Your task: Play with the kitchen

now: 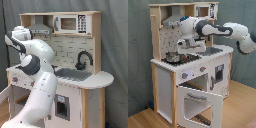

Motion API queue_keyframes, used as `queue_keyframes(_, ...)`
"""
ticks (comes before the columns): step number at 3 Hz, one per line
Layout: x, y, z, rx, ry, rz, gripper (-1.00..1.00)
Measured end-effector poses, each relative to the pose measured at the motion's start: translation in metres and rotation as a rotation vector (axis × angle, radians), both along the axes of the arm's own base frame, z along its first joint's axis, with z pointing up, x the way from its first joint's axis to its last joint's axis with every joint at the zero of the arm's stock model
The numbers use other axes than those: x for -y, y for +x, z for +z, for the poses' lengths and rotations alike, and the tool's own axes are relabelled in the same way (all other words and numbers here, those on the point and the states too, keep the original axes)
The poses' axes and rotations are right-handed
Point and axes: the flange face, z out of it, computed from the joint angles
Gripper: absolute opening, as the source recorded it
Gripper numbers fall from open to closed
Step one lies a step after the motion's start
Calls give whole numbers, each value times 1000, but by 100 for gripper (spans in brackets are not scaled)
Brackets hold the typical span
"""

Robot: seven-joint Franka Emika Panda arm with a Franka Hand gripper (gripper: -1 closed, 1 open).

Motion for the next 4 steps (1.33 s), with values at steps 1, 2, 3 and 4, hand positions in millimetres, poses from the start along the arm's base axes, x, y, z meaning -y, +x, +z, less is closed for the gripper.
queue_keyframes(1, 0, -1, 1, 0, 2, 1, -100)
queue_keyframes(2, -14, -20, 22, 11, 60, 12, -100)
queue_keyframes(3, -38, -34, 41, 96, 131, 50, -100)
queue_keyframes(4, -38, -24, 43, 155, 148, 41, -100)
